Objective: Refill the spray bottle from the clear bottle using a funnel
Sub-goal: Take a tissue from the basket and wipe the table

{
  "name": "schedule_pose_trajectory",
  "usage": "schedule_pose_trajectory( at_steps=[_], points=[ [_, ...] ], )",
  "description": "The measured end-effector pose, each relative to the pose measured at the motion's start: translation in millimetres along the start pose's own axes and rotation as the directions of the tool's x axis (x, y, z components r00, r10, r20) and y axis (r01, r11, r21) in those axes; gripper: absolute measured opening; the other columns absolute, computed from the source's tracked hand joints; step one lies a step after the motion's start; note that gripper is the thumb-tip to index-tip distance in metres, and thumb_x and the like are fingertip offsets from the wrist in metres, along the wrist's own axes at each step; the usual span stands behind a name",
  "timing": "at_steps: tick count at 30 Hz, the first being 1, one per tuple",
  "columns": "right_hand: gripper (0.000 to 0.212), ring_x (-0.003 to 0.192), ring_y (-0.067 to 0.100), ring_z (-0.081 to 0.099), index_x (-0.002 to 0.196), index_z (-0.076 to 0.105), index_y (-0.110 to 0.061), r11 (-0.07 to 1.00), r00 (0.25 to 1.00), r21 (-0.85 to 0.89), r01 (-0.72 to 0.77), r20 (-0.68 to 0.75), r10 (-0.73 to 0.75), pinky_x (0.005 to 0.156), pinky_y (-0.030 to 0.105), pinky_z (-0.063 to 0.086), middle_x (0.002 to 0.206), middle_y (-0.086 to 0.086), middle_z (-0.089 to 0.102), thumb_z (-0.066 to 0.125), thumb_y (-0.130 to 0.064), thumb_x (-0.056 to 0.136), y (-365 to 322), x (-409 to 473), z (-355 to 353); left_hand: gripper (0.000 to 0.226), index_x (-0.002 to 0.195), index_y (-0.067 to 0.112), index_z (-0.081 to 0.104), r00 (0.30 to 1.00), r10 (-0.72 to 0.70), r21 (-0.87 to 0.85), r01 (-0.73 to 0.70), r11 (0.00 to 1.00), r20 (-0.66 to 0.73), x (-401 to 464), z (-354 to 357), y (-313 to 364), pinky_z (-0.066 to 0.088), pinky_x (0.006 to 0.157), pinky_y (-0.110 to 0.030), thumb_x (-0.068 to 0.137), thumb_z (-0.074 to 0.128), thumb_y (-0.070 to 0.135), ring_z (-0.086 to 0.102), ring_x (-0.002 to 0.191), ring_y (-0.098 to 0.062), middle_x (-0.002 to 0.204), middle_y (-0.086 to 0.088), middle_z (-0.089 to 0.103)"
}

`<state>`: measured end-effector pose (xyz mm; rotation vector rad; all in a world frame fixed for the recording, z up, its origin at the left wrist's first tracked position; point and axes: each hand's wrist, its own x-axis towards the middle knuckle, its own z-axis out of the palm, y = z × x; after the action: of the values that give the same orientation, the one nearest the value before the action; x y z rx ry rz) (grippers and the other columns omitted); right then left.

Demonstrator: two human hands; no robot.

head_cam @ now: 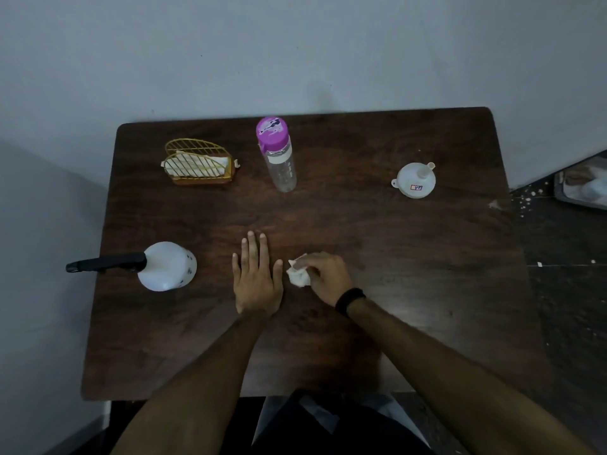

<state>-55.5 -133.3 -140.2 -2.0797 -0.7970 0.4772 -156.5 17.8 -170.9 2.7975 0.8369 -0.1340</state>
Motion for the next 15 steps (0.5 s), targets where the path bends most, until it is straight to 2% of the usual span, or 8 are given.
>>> schedule_pose_trajectory(
  at_steps=[2,3,5,8,12,15],
  points=[
    [0.021,0.088,0.011,0.062,0.09,0.074,-0.013,0.969,0.976,0.17,-0.179,-0.09,0.197,0.081,0.024,0.05,0.096,0.002,0.07,0.059,0.0,0.083,-9.0,14.3,-7.0,0.066,0.159,0.015,0.014,1.0,0.011,-0.012,-0.011,1.0,0.002,0.8,-2.3,0.0,0.014,0.123,-0.048,0.103,0.022,0.048,0.011,0.154,-0.023,0.167,-0.008,0.01],
    [0.016,0.087,0.012,0.06,0.088,0.072,-0.013,0.952,0.95,0.182,-0.247,-0.151,0.275,0.079,0.026,0.05,0.093,0.001,0.068,0.062,-0.002,0.083,-9.5,22.8,-11.5,0.066,0.159,0.015,0.015,1.0,0.022,-0.024,-0.022,0.999,0.006,1.8,-3.8,-1.5,0.014,0.124,-0.047,0.103,0.023,0.049,0.011,0.154,-0.023,0.167,-0.007,0.01],
    [0.014,0.085,0.015,0.057,0.086,0.067,-0.015,0.94,0.911,0.06,-0.335,-0.233,0.34,0.076,0.028,0.047,0.09,0.0,0.066,0.062,-0.002,0.081,-4.6,38.7,-25.0,0.066,0.159,0.017,0.016,0.998,0.055,-0.041,-0.055,0.998,0.007,5.3,-6.7,-5.0,0.013,0.124,-0.045,0.103,0.027,0.05,0.01,0.154,-0.022,0.167,-0.006,0.01],
    [0.017,0.09,0.026,0.054,0.088,0.067,-0.016,0.911,0.918,-0.244,-0.332,-0.304,0.254,0.072,0.029,0.039,0.092,0.004,0.068,0.061,-0.002,0.081,6.0,48.6,-36.0,0.066,0.159,0.019,0.015,0.995,0.096,-0.044,-0.096,0.994,0.01,8.4,-8.9,-10.1,0.011,0.125,-0.044,0.104,0.029,0.051,0.008,0.154,-0.02,0.167,-0.005,0.009],
    [0.025,0.105,0.029,0.057,0.109,0.071,-0.009,0.916,0.963,-0.327,-0.231,-0.214,0.166,0.085,0.038,0.051,0.113,0.012,0.063,0.062,-0.008,0.086,4.5,39.9,-20.7,0.066,0.159,0.019,0.013,0.995,0.095,-0.041,-0.094,0.995,0.01,6.3,-7.4,-11.4,0.01,0.125,-0.044,0.104,0.028,0.052,0.006,0.154,-0.02,0.167,-0.005,0.009],
    [0.034,0.112,0.022,0.053,0.119,0.063,-0.01,0.919,0.96,-0.326,-0.221,-0.239,0.146,0.094,0.035,0.047,0.12,0.008,0.06,0.06,-0.025,0.089,-3.2,20.3,-0.8,0.066,0.159,0.018,0.015,0.995,0.1,-0.048,-0.099,0.994,0.005,7.3,-7.8,-11.4,0.011,0.125,-0.044,0.104,0.028,0.052,0.006,0.155,-0.02,0.167,-0.005,0.009]
  ],
)
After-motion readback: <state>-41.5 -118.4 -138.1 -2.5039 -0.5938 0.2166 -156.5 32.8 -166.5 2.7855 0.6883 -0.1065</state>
